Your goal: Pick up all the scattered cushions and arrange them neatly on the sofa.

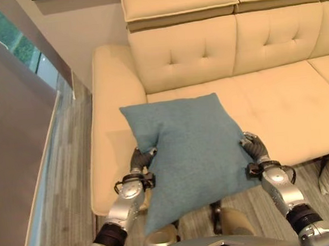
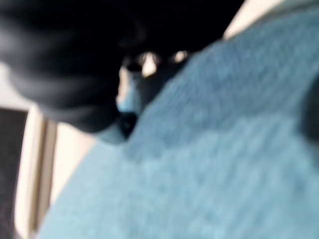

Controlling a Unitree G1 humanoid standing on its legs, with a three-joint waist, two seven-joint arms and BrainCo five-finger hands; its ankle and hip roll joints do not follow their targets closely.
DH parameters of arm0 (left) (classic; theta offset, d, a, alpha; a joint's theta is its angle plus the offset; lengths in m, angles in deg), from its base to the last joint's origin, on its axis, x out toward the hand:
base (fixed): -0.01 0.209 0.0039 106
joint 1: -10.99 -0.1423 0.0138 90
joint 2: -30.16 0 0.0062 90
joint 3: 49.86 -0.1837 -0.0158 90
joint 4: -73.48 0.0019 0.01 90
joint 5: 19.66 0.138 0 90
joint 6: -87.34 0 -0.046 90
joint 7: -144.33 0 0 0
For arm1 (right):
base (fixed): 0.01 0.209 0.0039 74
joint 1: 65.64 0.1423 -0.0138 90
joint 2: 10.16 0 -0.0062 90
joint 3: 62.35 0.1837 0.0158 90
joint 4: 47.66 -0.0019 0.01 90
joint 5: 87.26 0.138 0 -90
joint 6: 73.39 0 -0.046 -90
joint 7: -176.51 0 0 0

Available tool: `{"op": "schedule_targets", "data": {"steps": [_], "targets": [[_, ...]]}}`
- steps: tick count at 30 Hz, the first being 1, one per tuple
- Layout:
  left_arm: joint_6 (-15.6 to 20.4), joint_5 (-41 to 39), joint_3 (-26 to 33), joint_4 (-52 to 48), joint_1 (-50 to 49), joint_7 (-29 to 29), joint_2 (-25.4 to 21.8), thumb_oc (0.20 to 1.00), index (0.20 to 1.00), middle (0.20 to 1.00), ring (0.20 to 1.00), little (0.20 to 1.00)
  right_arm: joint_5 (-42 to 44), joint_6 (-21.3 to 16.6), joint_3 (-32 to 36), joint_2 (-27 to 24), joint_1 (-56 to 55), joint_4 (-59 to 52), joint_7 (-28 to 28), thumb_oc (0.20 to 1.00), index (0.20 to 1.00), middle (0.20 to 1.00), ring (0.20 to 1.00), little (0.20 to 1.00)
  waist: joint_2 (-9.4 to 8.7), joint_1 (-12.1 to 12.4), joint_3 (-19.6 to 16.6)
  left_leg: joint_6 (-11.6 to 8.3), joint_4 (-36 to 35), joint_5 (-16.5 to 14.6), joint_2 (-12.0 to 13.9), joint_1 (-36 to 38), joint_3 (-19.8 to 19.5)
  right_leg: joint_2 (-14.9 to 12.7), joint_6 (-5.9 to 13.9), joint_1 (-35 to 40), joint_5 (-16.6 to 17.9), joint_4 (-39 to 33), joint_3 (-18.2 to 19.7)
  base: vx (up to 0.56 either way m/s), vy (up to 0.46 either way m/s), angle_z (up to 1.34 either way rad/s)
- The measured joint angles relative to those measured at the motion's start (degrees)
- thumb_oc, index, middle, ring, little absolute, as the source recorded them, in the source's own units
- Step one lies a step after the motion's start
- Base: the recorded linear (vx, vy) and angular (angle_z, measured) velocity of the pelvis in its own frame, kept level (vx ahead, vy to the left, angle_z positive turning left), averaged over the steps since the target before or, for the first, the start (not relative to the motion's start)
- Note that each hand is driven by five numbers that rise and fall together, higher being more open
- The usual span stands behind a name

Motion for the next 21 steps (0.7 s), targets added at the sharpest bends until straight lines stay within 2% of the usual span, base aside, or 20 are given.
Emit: {"op": "schedule_targets", "data": {"steps": [1,2,4,5,7,8,9,10,11,14,15,17,18,19,21], "targets": [[0.0,0.0,0.7,0.0,-0.1,0.0,0.2,0.2,0.2,0.2,0.2,0.2,-0.3,0.0,-0.4,-0.3,0.5,0.0,0.0,0.2,0.2,0.2,0.2,0.2,0.26,0.5,-0.1,-0.74,0.0,-0.2,0.7,0.0,0.2,0.9,-0.36,1.0,-0.1,-1.6,-0.1,0.17,-0.303,0.1],[0.0,0.0,1.9,0.0,-1.0,0.1,1.5,0.2,0.2,0.2,0.2,0.2,-0.3,0.5,-0.8,-1.0,1.4,0.0,0.0,0.2,0.2,0.2,0.2,0.2,0.81,0.5,-0.1,-1.97,-0.9,0.5,2.6,1.4,0.4,2.9,-1.59,3.1,0.8,-4.3,-0.7,0.13,-0.24,-0.11],[-0.1,0.0,1.8,0.0,-1.8,0.0,2.3,0.2,0.2,0.2,0.2,0.2,-0.3,0.7,-0.8,-1.8,1.4,0.0,0.0,0.2,0.2,0.2,0.2,0.2,0.65,0.4,-0.2,-3.4,-1.0,0.6,4.1,2.9,0.4,4.7,-1.74,5.4,0.8,-5.4,-1.4,0.05,-0.087,-0.02],[-0.1,0.0,1.7,0.0,-1.8,-0.1,2.5,0.2,0.2,0.2,0.2,0.2,-0.3,0.7,-0.7,-2.0,1.5,-0.2,0.0,0.2,0.2,0.2,0.2,0.2,0.57,0.4,-0.3,-3.5,-0.9,0.6,4.5,2.9,0.6,5.1,-1.75,5.4,0.8,-5.4,-1.4,0.03,-0.215,-0.02],[-0.1,0.0,1.7,0.1,-2.2,-0.1,4.1,0.2,0.2,0.2,0.2,0.2,-0.3,0.7,-0.5,-3.1,1.9,-0.2,0.1,0.2,0.2,0.2,0.2,0.2,0.74,-0.4,-0.3,-4.79,-0.6,1.0,5.9,2.3,0.9,6.3,-2.2,5.3,0.3,-5.4,-1.7,0.0,-0.679,0.22],[-0.1,-0.1,1.3,1.3,-0.5,-0.1,5.9,0.2,0.2,0.2,0.2,0.2,-0.3,0.7,0.0,-3.7,0.5,-0.3,-0.1,0.2,0.2,0.2,0.2,0.2,0.68,-1.3,-0.3,-7.5,4.4,-0.9,6.2,-1.7,-2.2,7.4,-4.33,5.0,-1.3,-3.3,-3.9,-0.03,-0.649,1.14],[-0.1,-0.1,-0.2,2.0,1.0,0.0,6.1,0.2,0.2,0.2,0.2,0.2,-0.2,0.7,2.0,-3.6,-2.2,-1.9,-0.1,0.2,0.2,0.2,0.2,0.2,0.07,-2.0,-0.3,-8.78,11.1,-1.9,5.8,-7.4,-3.2,7.5,-5.91,3.6,-4.7,-0.6,-7.8,-0.01,-0.286,1.79],[-0.1,-0.1,-1.0,1.8,2.5,-0.2,5.6,0.2,0.2,0.2,0.2,0.2,-0.2,0.7,3.5,-3.1,-4.0,-2.3,-0.4,0.2,0.2,0.2,0.2,0.2,-2.34,-1.9,-0.2,-8.26,15.5,-0.1,4.3,-11.5,-2.0,6.8,-8.02,2.4,-5.8,0.0,-8.8,0.03,-0.151,1.3],[-0.2,-0.1,-1.4,1.7,1.7,-0.1,5.2,0.2,0.2,0.2,0.2,0.2,-0.2,0.9,3.2,-3.0,-4.0,-1.9,-0.6,0.2,0.2,0.2,0.2,0.2,-3.07,-0.7,-0.4,-7.89,14.6,1.0,4.7,-11.2,-0.5,6.9,-8.42,1.6,-6.2,0.8,-8.7,0.03,-0.112,0.65],[-0.6,-0.1,-3.1,1.8,-0.1,-0.3,3.9,0.2,0.2,0.2,0.2,0.2,-0.2,0.6,3.9,-2.9,-4.0,-2.5,-0.7,0.2,0.2,0.2,0.2,0.2,-1.33,-0.6,-0.3,-7.18,12.2,1.7,5.7,-10.2,2.1,7.9,-9.21,2.1,-6.9,2.0,-10.1,0.12,-0.126,0.22],[-0.7,-0.1,-3.8,1.7,0.0,-0.6,3.8,0.2,0.2,0.2,0.2,0.2,-0.2,0.7,4.6,-2.8,-4.0,-2.4,-0.9,0.2,0.2,0.2,0.2,0.2,-0.78,-0.6,-0.2,-7.49,9.9,1.0,4.3,-10.9,2.7,7.7,-9.28,1.4,-6.9,1.9,-10.4,0.11,-0.041,0.31],[-0.7,0.0,-3.9,1.7,0.0,-0.7,3.8,0.2,0.2,0.2,0.2,0.2,-0.2,0.7,4.6,-2.9,-3.7,-2.4,-1.2,0.2,0.2,0.2,0.2,0.2,0.16,-0.4,-0.5,-6.77,6.7,0.9,2.0,-11.2,3.4,7.6,-9.34,0.3,-6.6,1.7,-10.2,0.12,-0.026,0.09],[-0.8,0.0,-3.8,1.7,0.0,-0.7,3.7,0.2,0.2,0.2,0.2,0.2,-0.2,0.7,4.3,-2.7,-3.7,-2.3,-1.3,0.2,0.2,0.2,0.2,0.2,0.42,0.0,-0.3,-4.32,4.6,2.4,1.3,-10.3,3.1,8.0,-9.14,-0.4,-6.3,2.0,-9.7,0.26,0.049,-0.08],[-1.2,0.0,-3.5,1.7,0.0,-0.6,3.5,0.2,0.2,0.2,0.2,0.2,-0.2,0.7,3.8,-2.2,-3.6,-2.3,-1.3,0.2,0.2,0.2,0.2,0.2,0.3,0.2,-0.2,-3.4,4.5,3.0,1.4,-10.3,3.5,8.1,-8.95,-0.8,-6.2,2.4,-9.4,0.23,0.058,-0.24],[-1.6,0.0,-2.4,1.7,-0.2,-0.4,2.5,0.2,0.2,0.2,0.2,0.2,-0.2,0.8,2.5,-1.6,-3.3,-2.3,-1.3,0.2,0.2,0.2,0.2,0.2,-0.39,1.4,0.2,-1.92,5.3,1.8,0.6,-9.6,4.2,8.1,-8.23,-1.1,-5.8,2.6,-7.0,0.24,0.114,-0.49]]}}
